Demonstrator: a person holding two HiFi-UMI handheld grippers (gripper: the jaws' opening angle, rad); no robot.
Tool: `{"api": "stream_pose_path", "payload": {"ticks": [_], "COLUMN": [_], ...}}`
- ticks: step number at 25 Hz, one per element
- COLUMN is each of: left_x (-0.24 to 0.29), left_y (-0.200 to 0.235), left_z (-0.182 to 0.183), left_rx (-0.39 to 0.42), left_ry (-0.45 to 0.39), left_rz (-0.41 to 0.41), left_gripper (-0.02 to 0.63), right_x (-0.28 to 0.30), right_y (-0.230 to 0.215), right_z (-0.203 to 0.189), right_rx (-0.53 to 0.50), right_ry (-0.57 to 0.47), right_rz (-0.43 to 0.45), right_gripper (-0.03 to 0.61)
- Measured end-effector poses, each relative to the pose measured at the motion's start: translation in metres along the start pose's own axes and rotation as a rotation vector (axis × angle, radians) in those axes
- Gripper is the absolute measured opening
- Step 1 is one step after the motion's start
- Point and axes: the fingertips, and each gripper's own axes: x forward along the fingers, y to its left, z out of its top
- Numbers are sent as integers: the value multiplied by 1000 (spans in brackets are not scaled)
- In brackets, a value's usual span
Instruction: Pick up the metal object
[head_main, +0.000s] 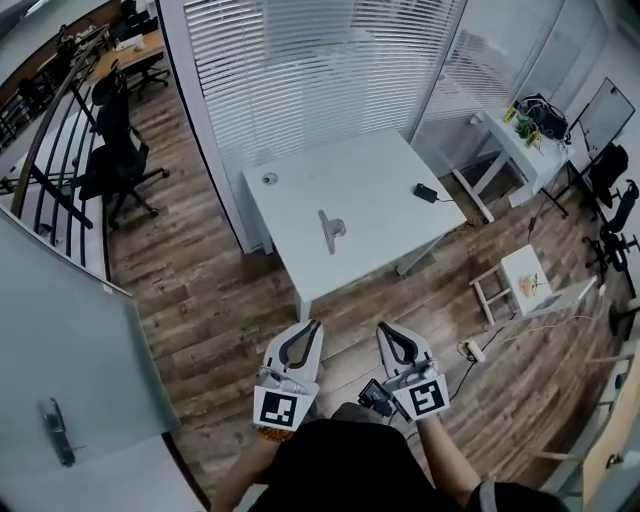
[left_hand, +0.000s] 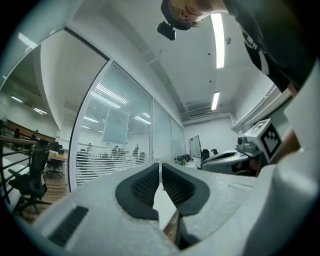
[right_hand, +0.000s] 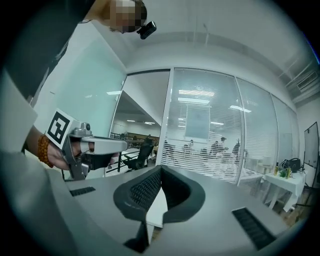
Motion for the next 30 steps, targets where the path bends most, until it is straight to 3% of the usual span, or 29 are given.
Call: {"api": "stream_pose_path", "payload": {"ticks": [6,11,14,19,25,30], "left_x": [41,81,114,185,236,255], "left_y": [36,50,61,90,113,125], "left_z": [-13,-28,-36,-39,-45,-54], "left_rx": [-27,-27,-5,47,34,46], "left_ry": [33,62,70,80,136,141], "left_rz": [-7,-47,-47,39,146,169], "left_gripper": [31,31,32,32,32,32], "right_x": [37,77,116,191,261,304], "right_y": [-56,-101,-130,-185,-244,-254], "right_z": [-16,-29,-35,-43,-73,-102], "right_rx": [52,111,89,63,-8,-55], "right_ry": [47,29,7,-41,47,63], "right_rz": [-70,-37,33,172,316,411], "right_gripper": [0,0,0,0,0,0]}}
